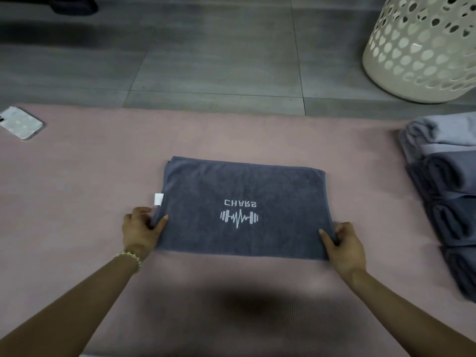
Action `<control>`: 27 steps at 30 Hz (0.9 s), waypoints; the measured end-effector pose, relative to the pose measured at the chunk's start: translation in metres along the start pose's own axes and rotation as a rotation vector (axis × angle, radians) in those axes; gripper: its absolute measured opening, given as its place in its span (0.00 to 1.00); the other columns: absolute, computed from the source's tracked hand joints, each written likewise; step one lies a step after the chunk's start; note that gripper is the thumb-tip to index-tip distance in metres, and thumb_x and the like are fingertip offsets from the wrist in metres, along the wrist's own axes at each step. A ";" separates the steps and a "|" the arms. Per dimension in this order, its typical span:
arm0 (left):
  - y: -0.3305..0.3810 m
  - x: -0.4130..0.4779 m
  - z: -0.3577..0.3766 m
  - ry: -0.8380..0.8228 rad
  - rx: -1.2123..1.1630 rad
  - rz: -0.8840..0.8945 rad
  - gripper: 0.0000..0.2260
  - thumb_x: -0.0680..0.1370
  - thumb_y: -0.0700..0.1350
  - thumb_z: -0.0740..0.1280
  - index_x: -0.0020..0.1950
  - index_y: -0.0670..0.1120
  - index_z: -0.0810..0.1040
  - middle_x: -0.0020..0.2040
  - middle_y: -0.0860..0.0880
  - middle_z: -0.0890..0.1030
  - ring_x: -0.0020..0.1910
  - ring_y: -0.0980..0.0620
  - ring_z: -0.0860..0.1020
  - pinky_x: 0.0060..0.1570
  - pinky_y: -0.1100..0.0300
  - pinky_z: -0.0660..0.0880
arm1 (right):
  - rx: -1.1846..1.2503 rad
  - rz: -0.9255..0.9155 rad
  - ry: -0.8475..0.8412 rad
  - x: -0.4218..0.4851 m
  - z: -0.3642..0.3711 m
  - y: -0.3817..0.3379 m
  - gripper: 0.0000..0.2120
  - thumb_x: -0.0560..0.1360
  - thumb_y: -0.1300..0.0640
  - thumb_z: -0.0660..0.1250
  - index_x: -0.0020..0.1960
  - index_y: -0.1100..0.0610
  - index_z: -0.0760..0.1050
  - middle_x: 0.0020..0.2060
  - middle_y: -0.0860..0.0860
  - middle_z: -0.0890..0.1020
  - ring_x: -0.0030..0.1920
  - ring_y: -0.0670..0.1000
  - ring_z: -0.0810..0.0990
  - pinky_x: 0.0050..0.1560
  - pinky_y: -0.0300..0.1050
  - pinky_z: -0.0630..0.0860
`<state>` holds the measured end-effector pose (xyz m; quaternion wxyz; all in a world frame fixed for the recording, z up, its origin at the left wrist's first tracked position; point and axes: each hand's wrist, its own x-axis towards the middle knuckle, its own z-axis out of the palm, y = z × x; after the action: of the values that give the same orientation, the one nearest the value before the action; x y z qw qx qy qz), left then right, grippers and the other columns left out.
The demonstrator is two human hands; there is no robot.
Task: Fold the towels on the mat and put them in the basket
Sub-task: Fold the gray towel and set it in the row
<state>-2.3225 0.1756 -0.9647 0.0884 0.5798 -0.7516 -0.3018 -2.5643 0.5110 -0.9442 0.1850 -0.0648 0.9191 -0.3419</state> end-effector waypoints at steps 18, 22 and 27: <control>0.095 0.011 -0.054 -0.957 -0.457 -0.374 0.44 0.43 0.53 0.84 0.58 0.43 0.78 0.55 0.44 0.83 0.49 0.49 0.83 0.43 0.56 0.79 | 0.477 -0.042 -0.314 -0.004 0.034 -0.064 0.07 0.78 0.62 0.63 0.42 0.55 0.75 0.40 0.50 0.79 0.38 0.45 0.75 0.39 0.32 0.73; 0.120 -0.007 -0.043 -0.862 -0.573 -0.193 0.41 0.57 0.49 0.82 0.67 0.49 0.70 0.56 0.48 0.82 0.51 0.51 0.82 0.41 0.62 0.80 | 0.536 0.112 -0.452 -0.001 0.024 -0.063 0.05 0.79 0.58 0.62 0.47 0.57 0.76 0.43 0.53 0.80 0.35 0.47 0.76 0.35 0.34 0.74; 0.204 -0.072 -0.018 -0.919 -0.720 0.062 0.24 0.75 0.36 0.67 0.69 0.49 0.68 0.59 0.47 0.81 0.54 0.51 0.81 0.51 0.60 0.79 | 0.804 0.311 -0.600 0.019 0.000 -0.057 0.20 0.79 0.43 0.56 0.58 0.57 0.76 0.53 0.54 0.82 0.53 0.54 0.81 0.52 0.46 0.78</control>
<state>-2.4580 0.2650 -0.8213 -0.0466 0.3005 -0.5797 -0.7560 -2.5820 0.4626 -0.9128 0.4988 0.0533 0.6206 -0.6027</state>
